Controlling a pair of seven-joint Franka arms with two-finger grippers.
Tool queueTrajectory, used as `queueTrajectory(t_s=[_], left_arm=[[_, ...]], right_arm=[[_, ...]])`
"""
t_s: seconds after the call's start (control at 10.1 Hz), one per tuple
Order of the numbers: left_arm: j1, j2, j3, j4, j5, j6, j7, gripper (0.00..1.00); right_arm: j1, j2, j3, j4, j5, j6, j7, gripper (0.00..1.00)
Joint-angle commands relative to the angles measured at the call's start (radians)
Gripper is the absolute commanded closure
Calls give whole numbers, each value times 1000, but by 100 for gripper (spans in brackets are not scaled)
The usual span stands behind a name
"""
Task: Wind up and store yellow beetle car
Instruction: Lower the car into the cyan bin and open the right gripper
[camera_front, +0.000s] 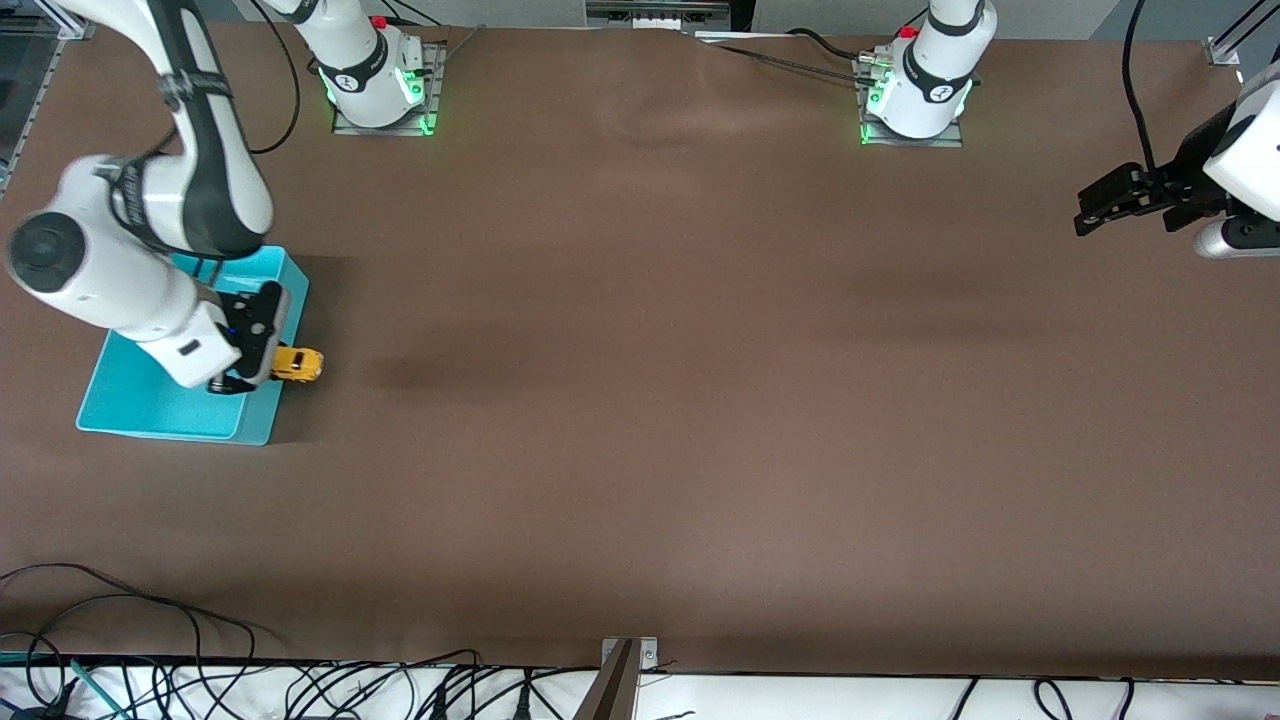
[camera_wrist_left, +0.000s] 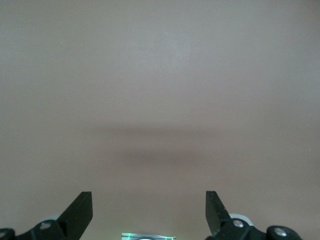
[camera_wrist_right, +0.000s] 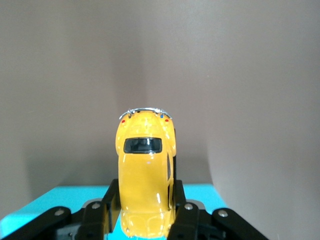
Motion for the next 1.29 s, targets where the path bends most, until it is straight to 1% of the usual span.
queueTrajectory(t_s=[0.0,0.1,0.2,0.3,0.4,0.5,0.6,0.79,0.89,0.99,1.19], left_arm=[[-15,-10,2,-2,8,18,-1,0],[-15,-11,4,-7,8,24,0,0],[-9,-34,4,-46,8,38,0,0],[-9,-77,2,-109,8,69,0,0],[-10,-89,2,-125,6,80,0,0],[-15,-79,-1,-111,8,80,0,0],[-14,-70,-1,-96,8,77,0,0],[-7,-67,-1,-94,8,72,0,0],[-7,-67,-1,-94,8,72,0,0],[-7,-67,-1,-96,8,72,0,0],[-9,-67,-2,-94,8,72,0,0]], right_arm=[[-13,12,-113,117,2,-164,-8,100],[-13,12,-174,116,0,-170,-19,100],[-16,28,-222,107,0,-158,-20,100],[-34,64,-254,101,2,-151,-17,100],[-68,87,-256,89,2,-116,-17,100],[-78,102,-254,60,3,-65,-19,100],[-80,108,-254,21,5,-7,-17,100],[-73,139,-247,-83,5,157,-8,100],[-72,159,-242,-117,21,209,-4,100],[-72,185,-233,-126,81,219,-7,100],[-72,245,-233,-128,120,233,-8,100]])
